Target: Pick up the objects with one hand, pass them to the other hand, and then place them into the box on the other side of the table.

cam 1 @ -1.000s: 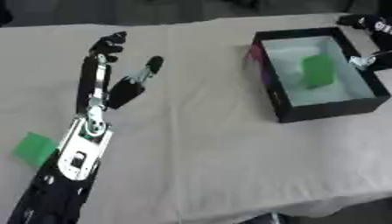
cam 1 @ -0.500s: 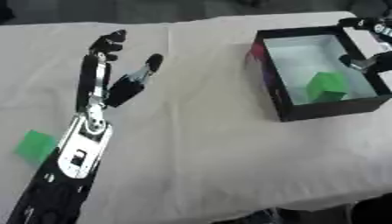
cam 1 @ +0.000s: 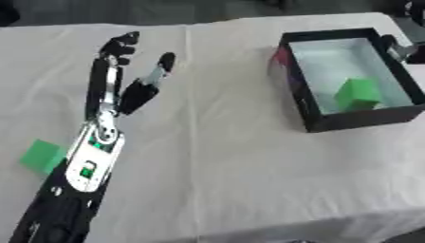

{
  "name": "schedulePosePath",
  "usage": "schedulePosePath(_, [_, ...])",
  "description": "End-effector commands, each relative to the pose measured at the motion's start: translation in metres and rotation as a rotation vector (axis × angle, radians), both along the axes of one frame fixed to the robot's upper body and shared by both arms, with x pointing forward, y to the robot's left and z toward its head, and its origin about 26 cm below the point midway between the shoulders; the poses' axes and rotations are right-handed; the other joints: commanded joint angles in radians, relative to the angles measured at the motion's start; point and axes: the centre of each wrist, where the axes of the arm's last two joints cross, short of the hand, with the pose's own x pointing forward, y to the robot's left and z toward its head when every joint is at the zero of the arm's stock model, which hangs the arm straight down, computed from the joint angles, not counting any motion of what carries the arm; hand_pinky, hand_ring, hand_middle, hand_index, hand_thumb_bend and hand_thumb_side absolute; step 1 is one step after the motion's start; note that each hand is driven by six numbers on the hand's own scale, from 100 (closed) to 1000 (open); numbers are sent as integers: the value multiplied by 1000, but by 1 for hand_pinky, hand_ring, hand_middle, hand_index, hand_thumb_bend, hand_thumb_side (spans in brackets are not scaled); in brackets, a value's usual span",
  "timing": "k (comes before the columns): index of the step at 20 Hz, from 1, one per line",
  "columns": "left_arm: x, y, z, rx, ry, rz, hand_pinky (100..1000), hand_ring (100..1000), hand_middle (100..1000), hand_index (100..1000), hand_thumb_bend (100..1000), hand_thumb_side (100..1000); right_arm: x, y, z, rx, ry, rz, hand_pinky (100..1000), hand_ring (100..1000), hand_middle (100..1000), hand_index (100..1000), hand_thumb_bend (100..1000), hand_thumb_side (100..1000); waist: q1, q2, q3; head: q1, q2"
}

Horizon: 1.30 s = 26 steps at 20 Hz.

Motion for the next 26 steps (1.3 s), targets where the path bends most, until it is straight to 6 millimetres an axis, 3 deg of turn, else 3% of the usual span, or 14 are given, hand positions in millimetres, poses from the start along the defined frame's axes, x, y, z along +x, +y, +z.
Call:
schedulePosePath(1, [3, 9, 19, 8, -31, 22, 765, 773, 753, 856, 476, 658, -8, -3, 26, 77, -30, 32, 1000, 1000, 986, 1000, 100, 400, 1, -27, 1, 30, 6])
schedulePosePath(5, [5, 20, 30, 70, 5, 21, 796, 797, 780, 859, 466, 583, -15, -10, 32, 134, -28, 17, 1000, 1000, 966, 978, 100, 408, 9, -33, 8, 33, 12])
schedulePosePath(7, [6, 29, 45, 126, 2, 14, 804, 800, 769, 858, 482, 540, -17, -12, 34, 138, -26, 2, 1000, 1000, 965, 966, 100, 402, 15, -37, 12, 30, 17])
schedulePosePath(10, [7, 47, 68, 240, 17, -11, 812, 804, 767, 859, 504, 551, -20, -13, 35, 136, -19, -17, 1000, 998, 961, 957, 100, 408, 23, -42, 18, 27, 23])
schedulePosePath(11, [7, 55, 75, 283, 26, -20, 815, 806, 768, 860, 505, 560, -21, -14, 37, 135, -20, -22, 1000, 996, 959, 954, 100, 411, 26, -43, 19, 26, 23])
schedulePosePath(12, [7, 64, 82, 323, 40, -27, 818, 808, 770, 861, 436, 577, -22, -14, 38, 135, -23, -25, 1000, 995, 957, 950, 100, 427, 27, -44, 20, 26, 22])
schedulePosePath(13, [7, 74, 90, 362, 52, -28, 819, 809, 771, 862, 514, 564, -23, -14, 40, 135, -28, -29, 1000, 994, 956, 948, 100, 413, 28, -44, 21, 26, 21])
schedulePosePath(17, [6, 114, 116, 458, 83, 24, 819, 808, 766, 856, 546, 532, -26, -16, 44, 135, -42, -42, 1000, 987, 944, 940, 100, 414, 27, -43, 24, 50, 28])
schedulePosePath(21, [4, 154, 126, 386, 150, 86, 819, 806, 756, 832, 560, 477, -29, -18, 47, 123, -48, -53, 1000, 986, 941, 934, 100, 400, 26, -40, 26, 100, 35])
schedulePosePath(26, [4, 194, 130, 356, 262, 173, 830, 810, 754, 834, 566, 474, -31, -20, 50, 121, -62, -62, 1000, 980, 938, 934, 100, 398, 26, -37, 26, 126, 34])
